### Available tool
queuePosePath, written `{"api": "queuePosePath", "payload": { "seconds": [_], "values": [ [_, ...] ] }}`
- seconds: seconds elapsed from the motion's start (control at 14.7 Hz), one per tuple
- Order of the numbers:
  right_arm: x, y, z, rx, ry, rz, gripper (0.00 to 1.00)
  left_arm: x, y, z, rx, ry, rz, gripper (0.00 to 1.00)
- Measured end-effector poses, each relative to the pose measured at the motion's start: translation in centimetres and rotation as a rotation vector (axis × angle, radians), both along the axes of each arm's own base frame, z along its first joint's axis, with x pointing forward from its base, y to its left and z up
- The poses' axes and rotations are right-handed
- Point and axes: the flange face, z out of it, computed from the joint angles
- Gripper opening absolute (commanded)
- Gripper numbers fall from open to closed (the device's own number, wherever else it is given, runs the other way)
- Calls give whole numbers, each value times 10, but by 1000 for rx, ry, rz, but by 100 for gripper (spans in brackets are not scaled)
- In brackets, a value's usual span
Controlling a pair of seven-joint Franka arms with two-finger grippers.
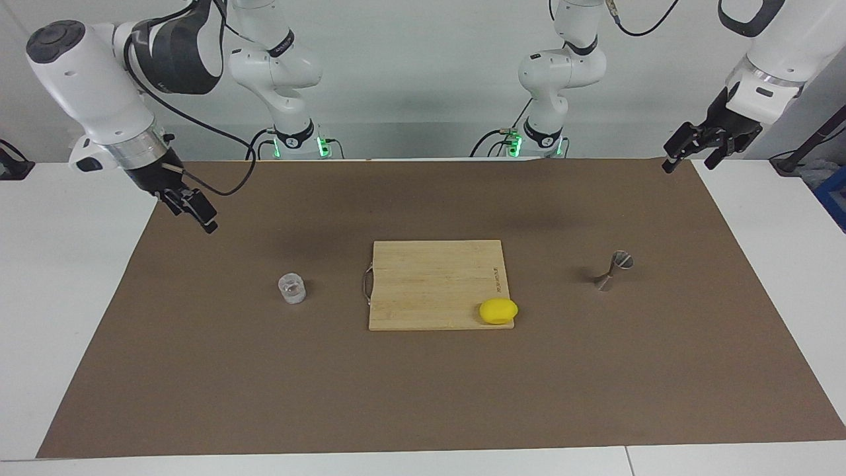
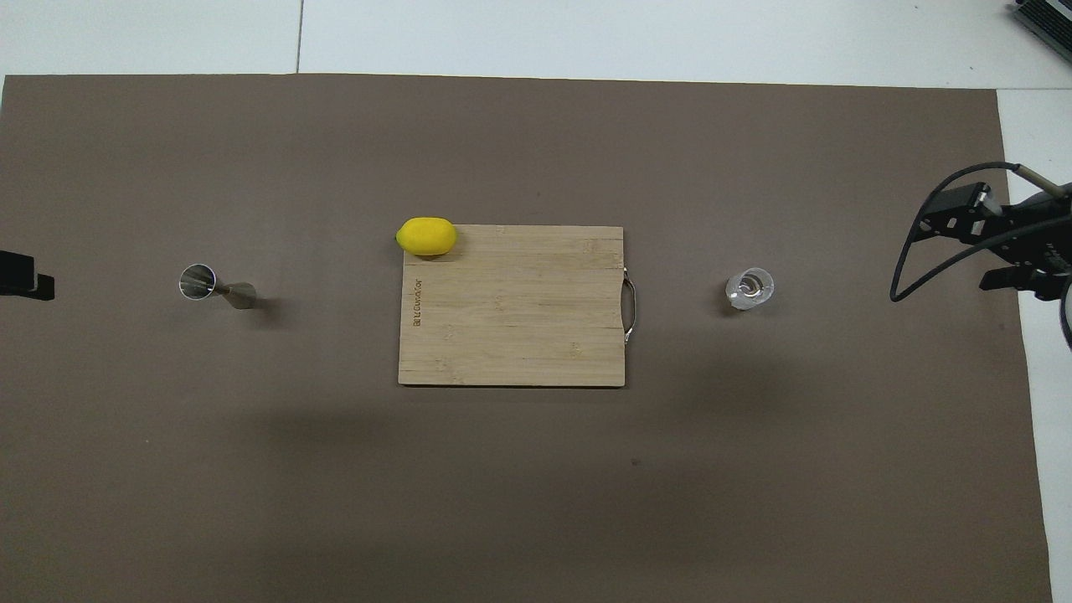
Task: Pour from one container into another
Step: 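Move the left gripper to the metal cup while the right gripper approaches the glass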
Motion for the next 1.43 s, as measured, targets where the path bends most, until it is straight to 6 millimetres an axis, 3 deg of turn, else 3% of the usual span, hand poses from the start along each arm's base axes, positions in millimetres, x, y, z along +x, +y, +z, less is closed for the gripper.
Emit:
{"api": "queuePosePath", "payload": {
  "seconds": [0.55, 0.75, 1.02, 1.43],
  "values": [
    [-2, -6, -3, 82, 7, -86, 100, 1, -10, 1, -1, -6, -18, 100],
    [-5, -6, -20, 109, 39, -120, 100, 0, 5, -1, -23, -5, 0, 100],
    [-4, 0, -31, 142, 31, -147, 100, -2, 32, -11, -218, -20, 2, 100],
    [-5, -7, -28, 171, 20, -174, 100, 6, 63, -57, -486, 56, 78, 100]
  ]
}}
